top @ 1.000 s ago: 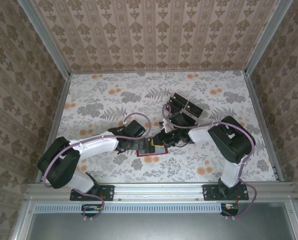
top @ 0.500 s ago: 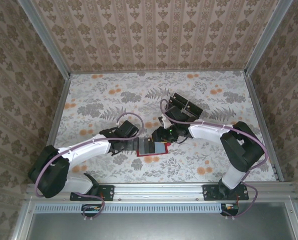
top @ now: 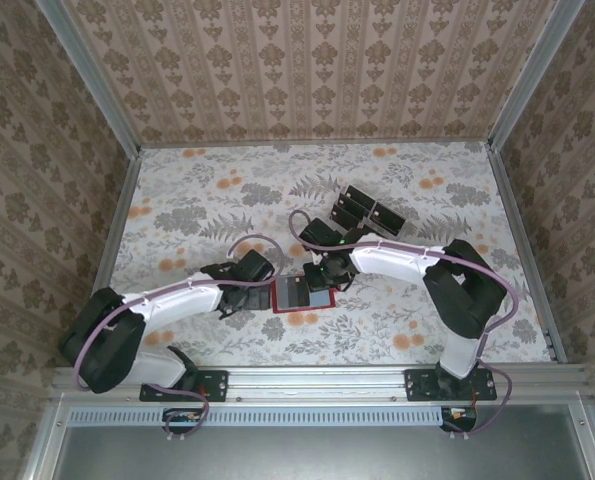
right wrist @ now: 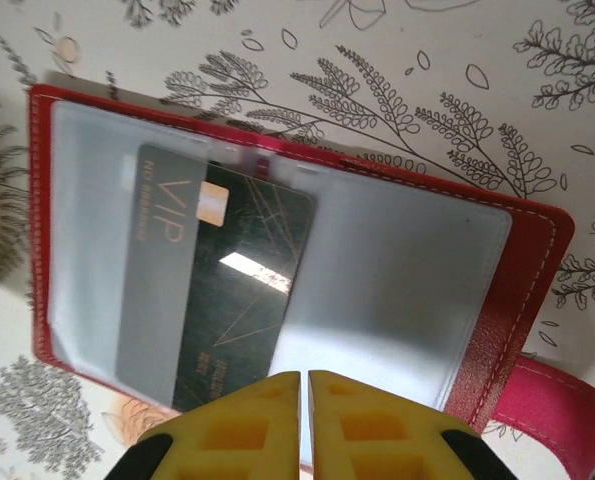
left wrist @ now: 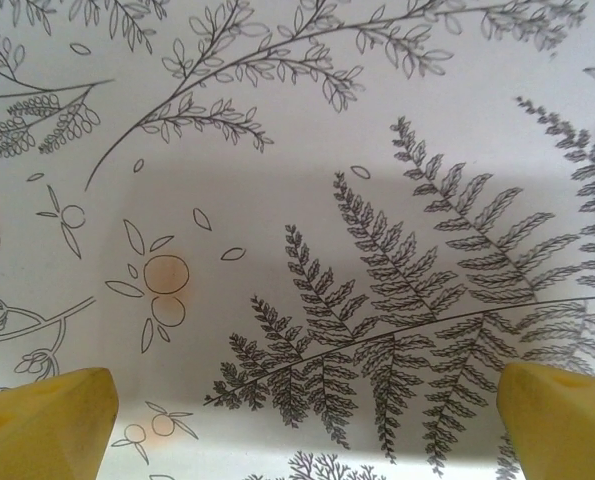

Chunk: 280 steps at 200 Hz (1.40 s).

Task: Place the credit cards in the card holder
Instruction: Insert the credit card into the card slot.

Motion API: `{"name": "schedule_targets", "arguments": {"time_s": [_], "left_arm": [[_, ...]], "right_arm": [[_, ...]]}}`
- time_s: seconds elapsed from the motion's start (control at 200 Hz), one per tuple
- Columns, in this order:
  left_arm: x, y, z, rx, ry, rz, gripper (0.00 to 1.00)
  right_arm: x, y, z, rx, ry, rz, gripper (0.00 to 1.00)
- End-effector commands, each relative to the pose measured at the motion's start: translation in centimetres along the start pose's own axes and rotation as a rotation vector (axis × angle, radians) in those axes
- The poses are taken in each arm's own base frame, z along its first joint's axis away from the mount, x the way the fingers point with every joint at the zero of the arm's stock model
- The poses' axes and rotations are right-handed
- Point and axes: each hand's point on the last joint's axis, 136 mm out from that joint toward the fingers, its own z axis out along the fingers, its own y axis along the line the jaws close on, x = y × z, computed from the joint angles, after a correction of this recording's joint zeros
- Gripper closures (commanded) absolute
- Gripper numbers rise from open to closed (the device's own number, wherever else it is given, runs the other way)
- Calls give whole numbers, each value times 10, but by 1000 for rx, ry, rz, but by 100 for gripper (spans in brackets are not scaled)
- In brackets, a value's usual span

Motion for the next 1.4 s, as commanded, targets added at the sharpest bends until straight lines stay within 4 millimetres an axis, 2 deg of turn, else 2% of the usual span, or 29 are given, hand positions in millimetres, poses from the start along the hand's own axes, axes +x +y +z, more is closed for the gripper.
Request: {"name": "schedule_targets", "arguments": {"time_s": [0.0,0.505,0.805,0.86,1.395], "left_arm": [[1,4,7,-20,1,-25,0],[7,-3,21,1,18,-23,0],[10,-5,25,15,20,-26,0],[10,-6,25,18,21,-28,0],[11,-10,27,32,20,-20,0]], "right_arm": [[3,-10,3,86,28,-27,88],[1,9,23,33,59,-25,89],[3,23,28,-30,72,1,90],[-4,29,28,-53,48,3,90],[-11,56,32,-142,44,14,90]]}}
